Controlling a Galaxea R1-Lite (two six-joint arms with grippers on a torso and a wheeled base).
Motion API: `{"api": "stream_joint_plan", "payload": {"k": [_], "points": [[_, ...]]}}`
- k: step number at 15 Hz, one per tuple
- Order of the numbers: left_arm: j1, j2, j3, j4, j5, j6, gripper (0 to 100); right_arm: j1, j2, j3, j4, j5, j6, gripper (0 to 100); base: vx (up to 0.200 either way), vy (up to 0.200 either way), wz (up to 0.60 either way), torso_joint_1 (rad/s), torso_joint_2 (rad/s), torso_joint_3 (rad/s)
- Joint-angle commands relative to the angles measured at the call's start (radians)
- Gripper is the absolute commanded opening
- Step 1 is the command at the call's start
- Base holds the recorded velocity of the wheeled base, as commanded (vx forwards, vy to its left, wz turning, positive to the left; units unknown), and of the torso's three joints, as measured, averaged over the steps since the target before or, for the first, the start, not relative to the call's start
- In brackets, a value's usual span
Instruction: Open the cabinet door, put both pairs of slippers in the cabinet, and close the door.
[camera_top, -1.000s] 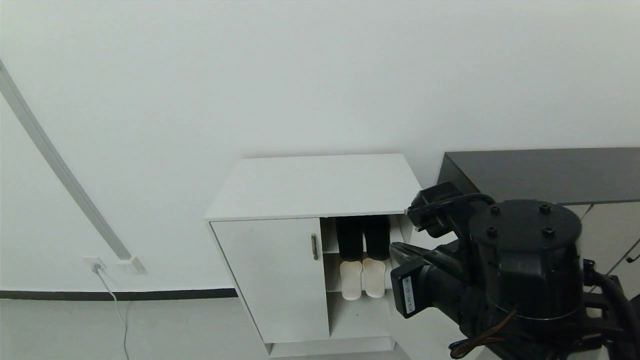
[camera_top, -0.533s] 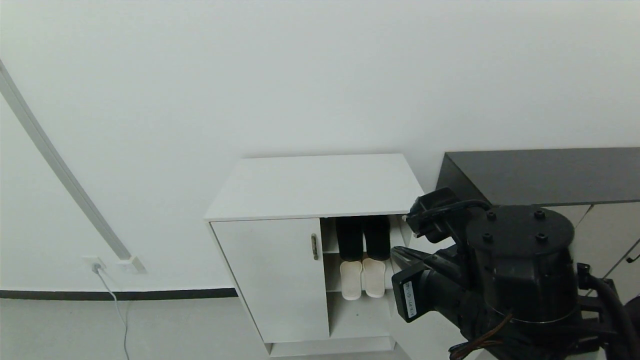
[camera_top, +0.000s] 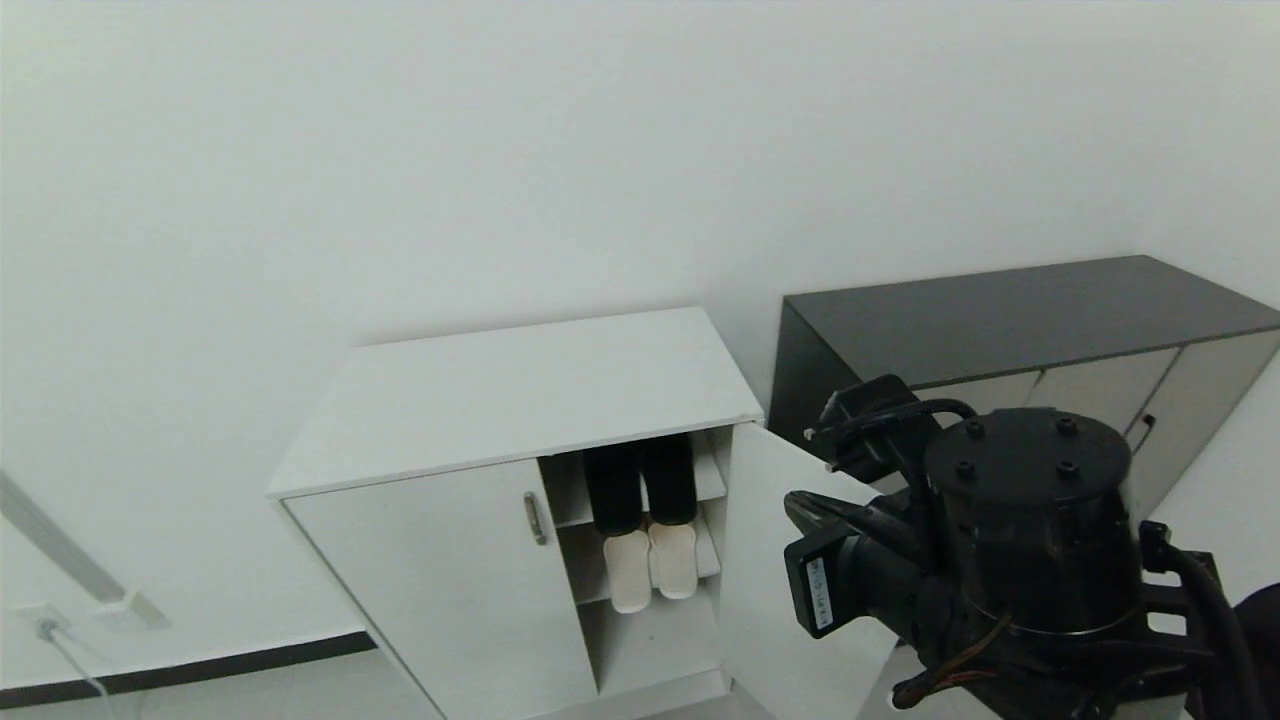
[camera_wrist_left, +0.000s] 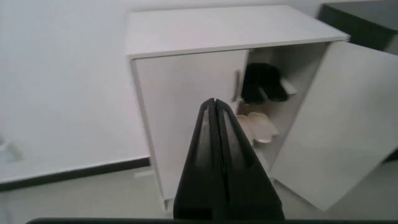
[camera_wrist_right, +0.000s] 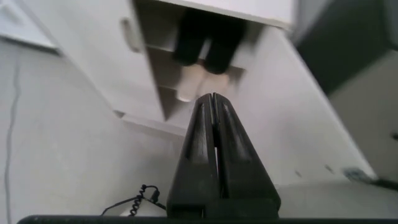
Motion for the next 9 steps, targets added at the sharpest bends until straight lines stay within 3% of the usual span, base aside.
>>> {"api": "stream_joint_plan", "payload": {"k": [1,8,9], "points": [[0.001,0.001,0.000,0.000,0.000,0.000,0,-0.014,0.014,-0.006,-0.002,0.002,0.001,0,0.000,0.000,0.00,0.000,0.00,0.000],[0.001,0.001,0.000,0.000,0.000,0.000,0,-0.031,0.035,0.019,-0.042,0.000,0.000,0,0.000,0.000,0.00,0.000,0.00,0.000],[0.001,0.001,0.000,0.000,0.000,-0.002,0,-0.037,0.040,0.022,-0.042,0.000,0.001,0,-0.200,0.000,0.00,-0.002,0.00,0.002]]}}
